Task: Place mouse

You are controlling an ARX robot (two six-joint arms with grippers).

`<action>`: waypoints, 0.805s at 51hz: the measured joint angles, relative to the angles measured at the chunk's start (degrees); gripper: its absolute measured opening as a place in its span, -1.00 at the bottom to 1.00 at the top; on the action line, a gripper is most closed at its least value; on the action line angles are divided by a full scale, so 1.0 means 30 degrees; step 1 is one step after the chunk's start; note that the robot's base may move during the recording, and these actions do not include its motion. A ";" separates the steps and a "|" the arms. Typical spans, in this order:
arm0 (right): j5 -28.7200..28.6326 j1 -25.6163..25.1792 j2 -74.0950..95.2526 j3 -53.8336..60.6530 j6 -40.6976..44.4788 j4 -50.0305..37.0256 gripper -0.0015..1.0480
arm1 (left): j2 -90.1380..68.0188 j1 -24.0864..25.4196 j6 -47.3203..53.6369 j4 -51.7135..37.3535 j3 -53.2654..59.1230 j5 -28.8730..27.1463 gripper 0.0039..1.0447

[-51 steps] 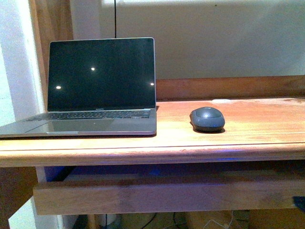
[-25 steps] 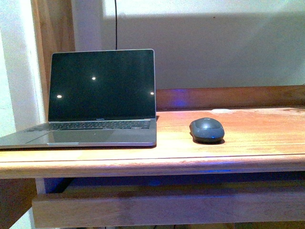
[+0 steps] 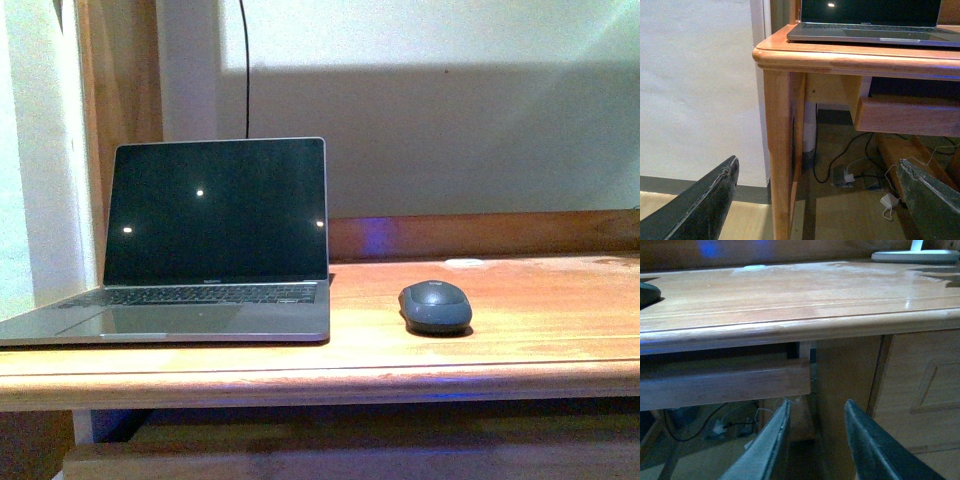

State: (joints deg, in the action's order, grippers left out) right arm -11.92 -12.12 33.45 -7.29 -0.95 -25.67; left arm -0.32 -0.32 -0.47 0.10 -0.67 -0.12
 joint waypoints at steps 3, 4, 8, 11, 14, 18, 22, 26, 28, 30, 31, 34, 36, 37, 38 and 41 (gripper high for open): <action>0.0474 0.0401 -0.0612 0.0262 0.0117 0.0248 -0.55 | 0.0000 0.0000 0.0000 0.0000 0.0000 0.0000 0.86; 0.0546 0.0474 -0.0707 0.0299 0.0124 0.0299 -0.58 | 0.0000 0.0000 0.0000 0.0000 0.0000 0.0000 0.86; 0.0969 0.0933 -0.1319 0.0605 0.0146 0.0648 -0.82 | 0.0000 0.0000 0.0000 0.0000 0.0000 -0.0007 0.86; 0.1275 0.1282 -0.1792 0.0852 0.0233 0.0969 -0.95 | 0.0000 0.0000 0.0000 0.0000 0.0000 0.0000 0.86; 0.1566 0.1552 -0.2259 0.1049 0.0248 0.1231 -0.95 | 0.0000 0.0000 0.0007 0.0000 0.0000 0.0000 0.86; 0.2616 0.2222 -0.2951 0.1188 0.0255 0.1690 -0.95 | 0.0000 0.0000 0.0000 0.0000 0.0000 0.0000 0.86; 0.3665 0.3687 -0.3694 0.1443 0.0262 0.2178 -0.95 | 0.0007 0.0000 0.0000 0.0000 0.0000 0.0000 0.86; 0.3854 0.3942 -0.4313 0.1654 0.0262 0.2630 -0.95 | 0.0000 0.0000 0.0000 0.0000 0.0000 0.0000 0.86; 0.3891 0.3949 -0.4568 0.1727 0.0255 0.2841 -0.95 | 0.0000 0.0000 0.0000 0.0000 0.0000 0.0000 0.86; 0.3898 0.3963 -0.4867 0.1821 0.0255 0.2973 -0.95 | 0.0000 0.0000 0.0000 0.0000 0.0000 0.0007 0.86; 0.3905 0.3971 -0.4976 0.1960 0.0255 0.2769 -0.95 | 0.0000 0.0000 0.0000 0.0000 0.0000 0.0007 0.86; 0.3905 0.3971 -0.5289 0.2142 0.0262 0.2783 -0.95 | 0.0007 0.0000 0.0007 0.0000 0.0000 0.0007 0.86; 0.3905 0.3971 -0.5442 0.2142 0.0262 0.2885 -0.95 | 0.0007 0.0000 0.0000 0.0000 0.0000 0.0000 0.86; 0.3905 0.3971 -0.5581 0.2142 0.0262 0.3016 -0.95 | 0.0007 0.0000 0.0000 0.0000 0.0000 0.0007 0.86; 0.3912 0.3971 -0.5727 0.2142 0.0255 0.3133 -0.95 | 0.0007 0.0000 0.0000 0.0000 0.0000 0.0007 0.86; 0.3905 0.3971 -0.6178 0.2142 0.0262 0.3519 -0.95 | 0.0007 0.0000 0.0000 0.0000 0.0000 0.0000 0.86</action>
State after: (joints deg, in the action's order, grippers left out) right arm -0.21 -0.21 14.92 -0.86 -0.16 -15.11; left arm -0.30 -0.32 -0.47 0.10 -0.67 -0.12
